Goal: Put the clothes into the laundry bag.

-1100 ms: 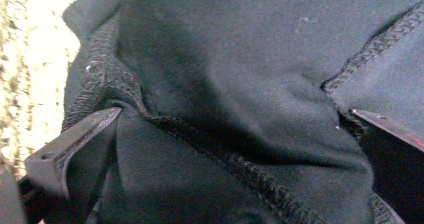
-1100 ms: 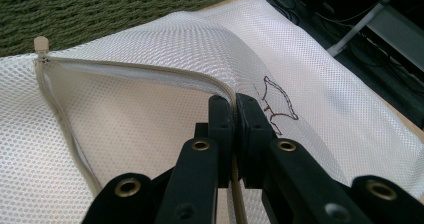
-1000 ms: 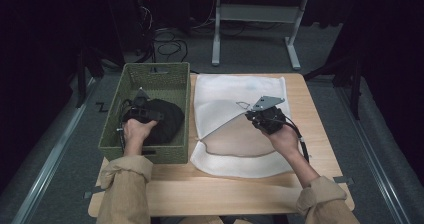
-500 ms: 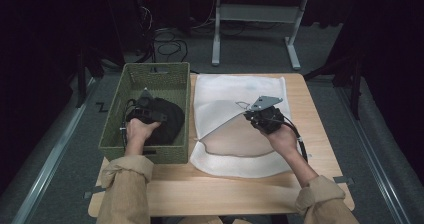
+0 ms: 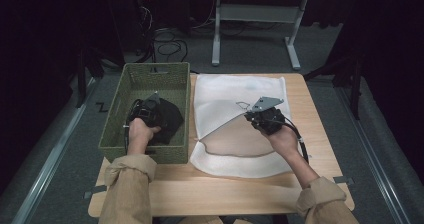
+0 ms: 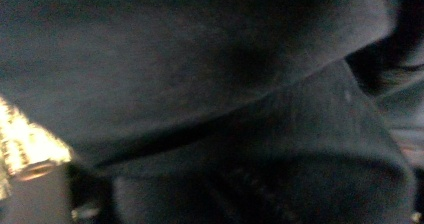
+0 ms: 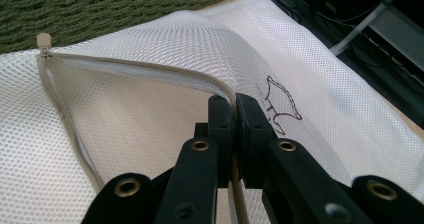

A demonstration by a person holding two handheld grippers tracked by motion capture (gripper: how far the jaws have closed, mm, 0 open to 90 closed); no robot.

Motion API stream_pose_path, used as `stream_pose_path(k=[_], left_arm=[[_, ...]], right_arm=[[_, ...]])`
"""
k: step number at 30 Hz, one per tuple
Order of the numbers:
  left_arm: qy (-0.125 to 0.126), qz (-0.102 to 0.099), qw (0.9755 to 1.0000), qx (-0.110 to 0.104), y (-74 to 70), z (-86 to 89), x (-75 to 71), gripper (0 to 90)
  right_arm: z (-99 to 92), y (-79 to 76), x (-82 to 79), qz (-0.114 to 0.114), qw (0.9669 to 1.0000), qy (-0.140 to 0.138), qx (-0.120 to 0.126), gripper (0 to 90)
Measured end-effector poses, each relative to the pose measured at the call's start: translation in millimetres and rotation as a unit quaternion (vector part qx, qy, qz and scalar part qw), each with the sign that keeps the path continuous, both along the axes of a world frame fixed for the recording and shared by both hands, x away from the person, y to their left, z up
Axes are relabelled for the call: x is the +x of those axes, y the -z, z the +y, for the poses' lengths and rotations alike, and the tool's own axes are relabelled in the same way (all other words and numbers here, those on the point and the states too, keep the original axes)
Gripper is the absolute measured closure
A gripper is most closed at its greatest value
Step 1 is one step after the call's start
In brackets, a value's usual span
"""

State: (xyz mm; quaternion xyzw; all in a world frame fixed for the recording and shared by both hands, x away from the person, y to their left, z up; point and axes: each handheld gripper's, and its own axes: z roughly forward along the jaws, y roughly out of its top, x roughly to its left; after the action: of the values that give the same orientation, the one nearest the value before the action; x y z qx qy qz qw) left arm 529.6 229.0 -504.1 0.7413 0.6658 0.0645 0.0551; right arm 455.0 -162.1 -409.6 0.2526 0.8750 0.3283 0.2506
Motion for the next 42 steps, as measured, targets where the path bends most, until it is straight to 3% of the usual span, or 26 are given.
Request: stream_pose_path(k=[7, 14, 20, 25, 28, 34, 42], left_arm=[[-0.012, 0.001, 0.9999, 0.001, -6.2, 8.0, 0.0, 37.9], [-0.017, -0.012, 0.9996, -0.020, -11.2, 20.5, -4.4, 58.5], [-0.016, -0.017, 0.9996, -0.015, -13.9, 20.2, -5.0, 63.4], [0.001, -0.037, 0.9989, -0.030, -20.2, 16.4, -7.8, 64.9], [0.014, -0.055, 0.9971, -0.052, -26.1, 12.1, -9.7, 65.2], [0.043, -0.074, 0.9943, -0.064, -37.1, 3.1, -16.6, 65.3], [0.050, -0.104, 0.9889, -0.095, -50.6, 4.5, -24.0, 65.3]], right_arm=[[-3.0, 0.2, 1.5, -0.004, 1.0000, -0.002, 0.002, 86.9], [-0.7, 0.6, 1.7, -0.002, 1.0000, -0.003, 0.000, 86.9], [-2.6, -0.7, 2.3, -0.003, 1.0000, -0.001, -0.001, 86.9], [-3.9, 0.6, 1.4, -0.001, 1.0000, 0.002, 0.003, 87.0], [-5.2, 1.4, 3.5, 0.003, 1.0000, 0.004, 0.003, 87.0], [-4.3, 2.4, 2.5, 0.001, 1.0000, 0.007, 0.005, 87.0], [-5.1, 1.7, 3.0, 0.003, 1.0000, 0.005, 0.006, 87.0]])
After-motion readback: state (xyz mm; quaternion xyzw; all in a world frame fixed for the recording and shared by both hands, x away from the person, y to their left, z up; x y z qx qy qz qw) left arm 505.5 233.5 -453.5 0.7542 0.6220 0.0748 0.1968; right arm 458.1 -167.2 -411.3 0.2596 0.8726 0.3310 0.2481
